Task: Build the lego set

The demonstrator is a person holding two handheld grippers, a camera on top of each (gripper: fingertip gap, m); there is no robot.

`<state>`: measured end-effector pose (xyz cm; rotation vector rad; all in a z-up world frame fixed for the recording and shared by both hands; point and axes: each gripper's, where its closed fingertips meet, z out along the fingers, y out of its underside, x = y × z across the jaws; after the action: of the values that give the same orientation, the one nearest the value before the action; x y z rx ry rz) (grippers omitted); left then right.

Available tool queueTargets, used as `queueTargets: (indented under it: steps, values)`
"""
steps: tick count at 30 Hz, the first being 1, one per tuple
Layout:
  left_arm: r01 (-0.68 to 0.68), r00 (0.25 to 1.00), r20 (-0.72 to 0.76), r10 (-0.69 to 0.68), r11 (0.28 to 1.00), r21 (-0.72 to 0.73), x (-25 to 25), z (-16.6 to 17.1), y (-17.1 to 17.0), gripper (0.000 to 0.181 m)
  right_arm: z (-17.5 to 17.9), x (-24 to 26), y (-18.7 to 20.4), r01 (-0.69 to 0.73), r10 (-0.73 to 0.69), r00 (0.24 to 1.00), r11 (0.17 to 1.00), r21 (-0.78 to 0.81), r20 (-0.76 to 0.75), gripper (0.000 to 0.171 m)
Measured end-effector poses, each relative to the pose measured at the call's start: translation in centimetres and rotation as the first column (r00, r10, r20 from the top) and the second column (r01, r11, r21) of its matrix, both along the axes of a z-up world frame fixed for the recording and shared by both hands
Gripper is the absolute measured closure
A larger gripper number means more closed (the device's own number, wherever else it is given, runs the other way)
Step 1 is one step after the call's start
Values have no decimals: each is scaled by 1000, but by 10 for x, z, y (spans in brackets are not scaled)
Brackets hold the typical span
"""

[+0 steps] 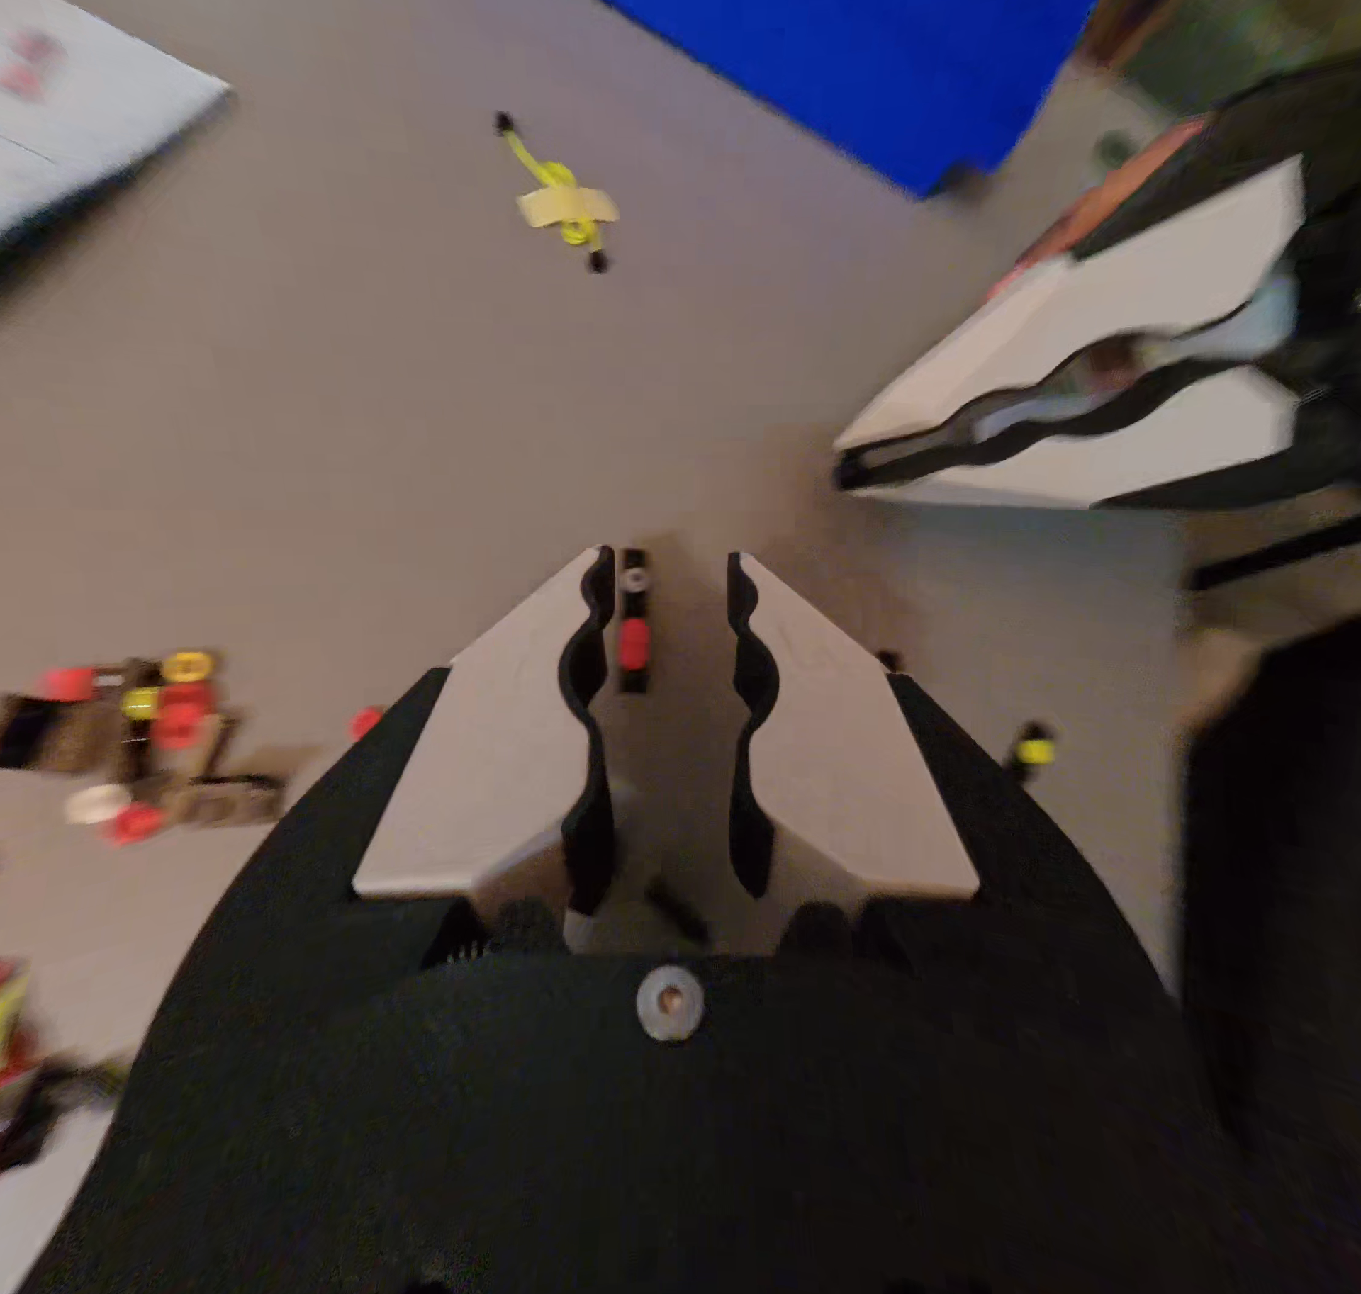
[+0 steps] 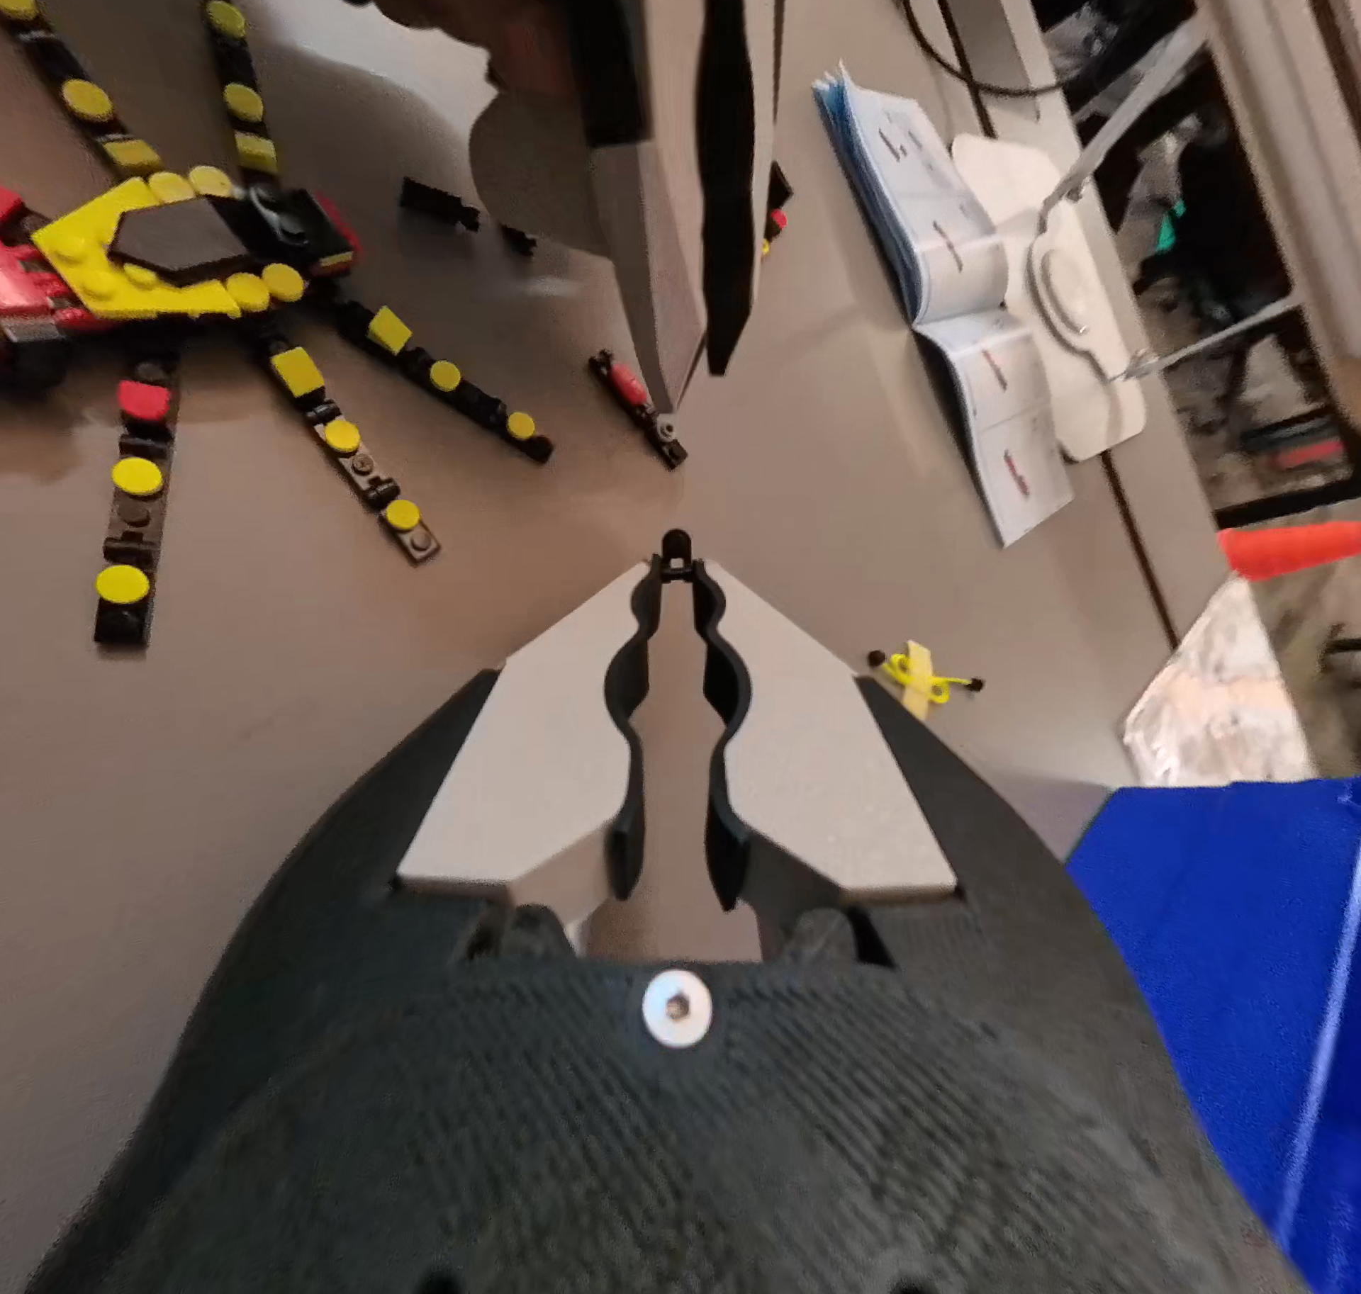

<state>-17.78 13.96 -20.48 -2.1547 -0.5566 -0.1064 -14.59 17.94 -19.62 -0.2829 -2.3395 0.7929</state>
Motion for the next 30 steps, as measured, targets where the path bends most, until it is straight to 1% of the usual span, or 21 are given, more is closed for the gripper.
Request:
queueTargets:
  steps: [1,2,5,9,11,13,17,21,24,27,30]
  values:
    - [-4,997,-72,1,999,-54,-5,-6,-3,153,-2,-1,1,14,-14,1000,1000,-16,26,165]
    - [-1,994,-108,-9,996,-93,-6,-13,-4,153,-3,-2,2,28,-26,999,999,-29,48,165]
    - [25,996,-85,-38,988,-151,3,-29,-1,153,-6,-3,2,57,-50,994,996,-67,101,165]
    - [3,991,-134,-27,984,-177,-3,-31,-1,163,-6,-2,0,83,-59,981,989,-126,183,165]
    - [35,990,-130,-58,985,-169,1,-31,1,175,-6,-2,0,94,-60,976,984,-155,212,165]
    - [62,986,-144,-86,985,-164,4,-31,4,175,-6,-1,0,103,-60,969,979,-173,241,165]
    - [196,956,-188,-225,967,-164,19,-30,15,175,-13,8,3,110,-44,944,977,-185,327,165]
    - [340,893,-241,-379,921,-189,35,-30,33,174,-27,17,14,126,-69,920,984,-125,386,165]
    - [435,854,-218,-472,879,-197,46,-30,44,175,-34,21,18,136,-84,905,986,-95,417,165]
    - [487,831,-197,-521,851,-197,50,-31,49,175,-37,20,20,135,-90,904,988,-79,419,165]
    - [518,815,-188,-548,835,-188,51,-31,51,174,-38,21,18,119,-64,900,988,-101,431,165]
